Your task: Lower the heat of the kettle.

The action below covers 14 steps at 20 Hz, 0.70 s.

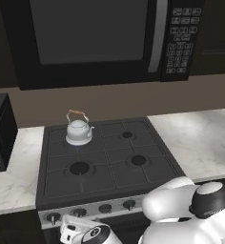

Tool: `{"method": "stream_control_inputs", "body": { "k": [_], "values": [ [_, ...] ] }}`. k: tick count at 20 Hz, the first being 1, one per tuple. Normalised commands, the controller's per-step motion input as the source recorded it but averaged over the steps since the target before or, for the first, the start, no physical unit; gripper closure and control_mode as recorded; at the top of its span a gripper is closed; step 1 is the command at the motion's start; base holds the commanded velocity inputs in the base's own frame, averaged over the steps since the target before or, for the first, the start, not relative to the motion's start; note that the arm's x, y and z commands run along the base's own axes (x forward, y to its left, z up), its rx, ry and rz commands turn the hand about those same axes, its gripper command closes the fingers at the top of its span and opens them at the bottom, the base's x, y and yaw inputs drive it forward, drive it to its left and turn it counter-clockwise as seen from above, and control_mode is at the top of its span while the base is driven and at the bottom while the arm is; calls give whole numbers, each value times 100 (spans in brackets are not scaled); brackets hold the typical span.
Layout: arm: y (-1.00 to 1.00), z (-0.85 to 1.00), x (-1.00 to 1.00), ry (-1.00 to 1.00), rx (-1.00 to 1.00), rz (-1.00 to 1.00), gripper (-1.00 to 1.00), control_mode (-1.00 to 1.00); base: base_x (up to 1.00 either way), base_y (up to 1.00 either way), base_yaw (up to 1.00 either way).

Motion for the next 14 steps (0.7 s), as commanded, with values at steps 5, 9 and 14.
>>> {"method": "stream_control_inputs", "body": {
  "k": [5,9,14],
  "values": [
    [11,-19,0,-11,-7,1,-100,-100,0,0,0],
    [11,-15,0,-11,-2,1,-100,-100,0,0,0],
    [6,-4,0,-12,-1,0,-100,-100,0,0,0]
  ]
}}
